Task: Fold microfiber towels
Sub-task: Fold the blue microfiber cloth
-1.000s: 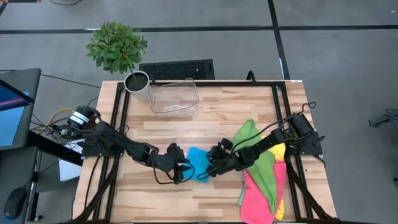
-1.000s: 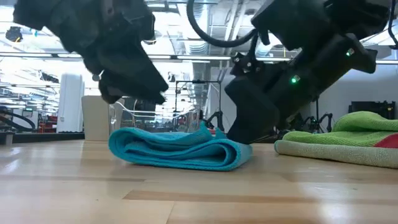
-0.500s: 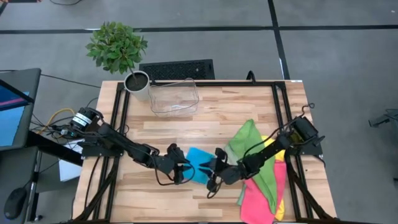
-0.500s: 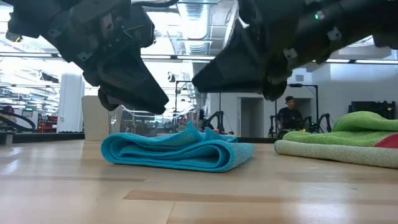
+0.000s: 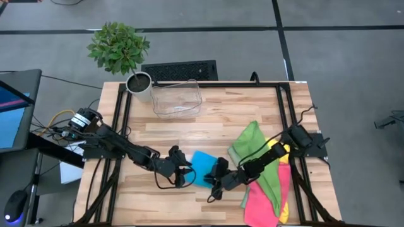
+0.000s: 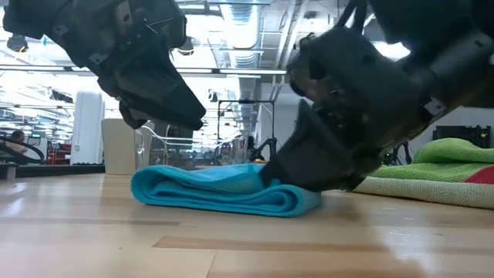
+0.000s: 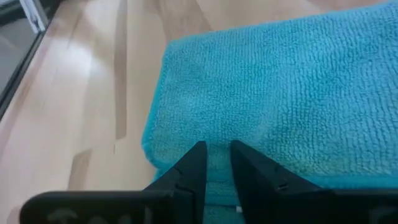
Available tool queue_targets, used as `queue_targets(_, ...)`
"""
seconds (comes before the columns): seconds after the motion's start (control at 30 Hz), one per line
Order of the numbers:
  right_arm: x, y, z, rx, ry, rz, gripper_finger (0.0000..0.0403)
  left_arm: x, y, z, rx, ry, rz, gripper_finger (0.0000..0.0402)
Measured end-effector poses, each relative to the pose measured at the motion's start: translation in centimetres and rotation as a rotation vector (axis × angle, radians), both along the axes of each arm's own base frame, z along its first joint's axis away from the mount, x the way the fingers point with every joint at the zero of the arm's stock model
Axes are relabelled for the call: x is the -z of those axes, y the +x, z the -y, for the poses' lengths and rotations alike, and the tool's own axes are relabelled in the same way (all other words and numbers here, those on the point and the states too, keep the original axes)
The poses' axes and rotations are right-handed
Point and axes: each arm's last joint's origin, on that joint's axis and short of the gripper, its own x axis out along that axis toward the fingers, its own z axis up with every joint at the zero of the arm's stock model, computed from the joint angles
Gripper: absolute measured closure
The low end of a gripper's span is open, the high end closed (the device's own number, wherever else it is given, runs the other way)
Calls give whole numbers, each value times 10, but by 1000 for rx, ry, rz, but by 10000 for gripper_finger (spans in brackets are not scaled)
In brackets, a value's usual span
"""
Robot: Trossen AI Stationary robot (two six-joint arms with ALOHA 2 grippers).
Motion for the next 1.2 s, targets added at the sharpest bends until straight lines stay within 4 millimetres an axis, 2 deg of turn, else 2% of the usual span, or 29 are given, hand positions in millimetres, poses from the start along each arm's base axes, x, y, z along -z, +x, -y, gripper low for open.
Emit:
queue_targets(0.13,-26,-9,-3,-35,-42,-24,301,0,-1,2,-8,11,6,281)
queue_targets(0.27,-55,-23,-5,30,-129,-9,301,0,-2,3,-11,15,7,281)
queue_targets(0.4,-71,-26,2,69,-134,-1,301,0,-2,3,-13,16,8,281)
queue_targets(0.53,-65,-21,27,116,-98,-107,295,-1,-2,3,-8,8,7,281)
queue_targets(0.67,-66,-10,50,96,1,-169,263,-9,-3,3,11,-21,26,281)
queue_targets(0.77,-64,-5,60,114,7,-195,243,-17,-6,4,16,-33,51,281)
queue_targets(0.93,-41,-18,62,183,-68,-348,243,-22,-12,5,-6,1,48,281)
queue_targets(1.1,-30,-15,58,200,-64,-356,265,-22,-14,5,-53,44,53,281)
queue_targets(1.2,-30,-12,58,197,-52,-340,276,-19,-15,4,-64,54,65,281)
